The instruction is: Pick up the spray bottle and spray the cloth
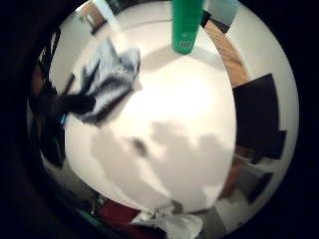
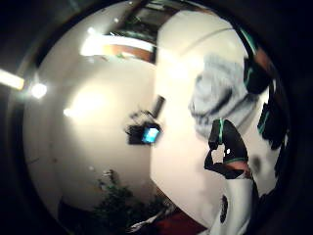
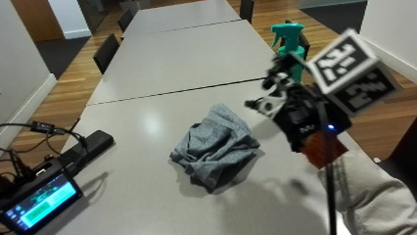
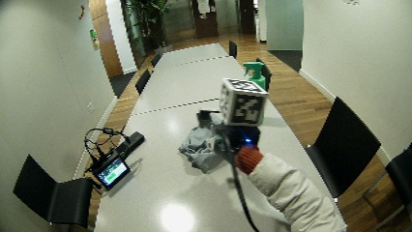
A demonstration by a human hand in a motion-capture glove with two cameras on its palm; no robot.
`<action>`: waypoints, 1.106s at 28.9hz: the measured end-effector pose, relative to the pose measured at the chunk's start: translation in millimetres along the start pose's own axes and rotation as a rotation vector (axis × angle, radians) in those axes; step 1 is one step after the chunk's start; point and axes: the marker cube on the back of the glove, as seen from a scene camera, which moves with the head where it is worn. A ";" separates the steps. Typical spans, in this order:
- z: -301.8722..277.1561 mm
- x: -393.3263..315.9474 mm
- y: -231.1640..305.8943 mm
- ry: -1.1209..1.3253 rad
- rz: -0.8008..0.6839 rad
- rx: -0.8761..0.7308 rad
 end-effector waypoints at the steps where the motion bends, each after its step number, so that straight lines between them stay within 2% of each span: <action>1: -11.9 20.2 -1.7 -0.147 0.005 0.074; 4: -23.1 74.5 -15.8 -0.372 0.035 0.220; 8: -6.6 120.4 -33.3 -0.502 0.105 0.262; 14: -5.2 160.8 -40.6 -0.522 0.177 0.312; 22: -43.5 177.0 -37.9 -0.656 0.203 0.541; 28: -58.4 170.0 -33.7 -0.662 0.182 0.579; 32: -61.5 151.5 -33.1 -0.503 0.115 0.555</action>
